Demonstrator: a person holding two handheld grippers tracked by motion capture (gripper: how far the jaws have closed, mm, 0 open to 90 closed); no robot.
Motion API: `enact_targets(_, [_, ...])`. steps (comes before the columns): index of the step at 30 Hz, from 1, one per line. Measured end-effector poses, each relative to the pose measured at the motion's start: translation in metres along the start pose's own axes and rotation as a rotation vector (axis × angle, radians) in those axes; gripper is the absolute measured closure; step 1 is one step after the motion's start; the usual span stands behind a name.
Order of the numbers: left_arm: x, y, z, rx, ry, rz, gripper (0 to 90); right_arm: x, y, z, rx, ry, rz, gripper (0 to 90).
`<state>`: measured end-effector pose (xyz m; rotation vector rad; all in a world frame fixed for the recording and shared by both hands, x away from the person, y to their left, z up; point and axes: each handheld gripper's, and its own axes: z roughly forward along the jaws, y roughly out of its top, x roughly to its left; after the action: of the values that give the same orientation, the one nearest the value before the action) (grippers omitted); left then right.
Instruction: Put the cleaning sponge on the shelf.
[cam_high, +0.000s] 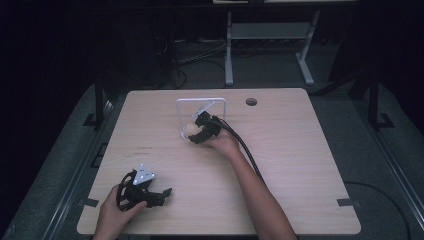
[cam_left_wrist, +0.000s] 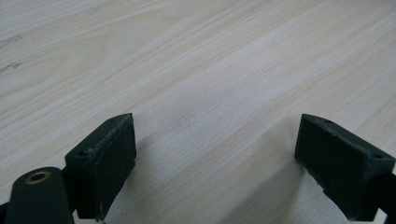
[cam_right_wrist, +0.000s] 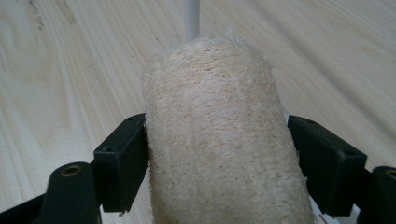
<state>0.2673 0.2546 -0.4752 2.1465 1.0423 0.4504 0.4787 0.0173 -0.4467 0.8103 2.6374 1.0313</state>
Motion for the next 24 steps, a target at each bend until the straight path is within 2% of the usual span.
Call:
enact_targets(10, [0.0,0.0,0.0,0.0,0.0,0.0,11.9,-0.002,-0.001,0.003,0.018,-0.008,0.013,22.8])
enact_targets(14, [0.0,0.0,0.0,0.0,0.0,0.0,11.9,-0.002,-0.001,0.001,0.012,-0.015,0.013,19.7])
enact_targets(24, [0.0,0.0,0.0,0.0,-0.001,0.0,11.9,0.001,0.005,-0.018,-0.034,-0.028,-0.004,18.8])
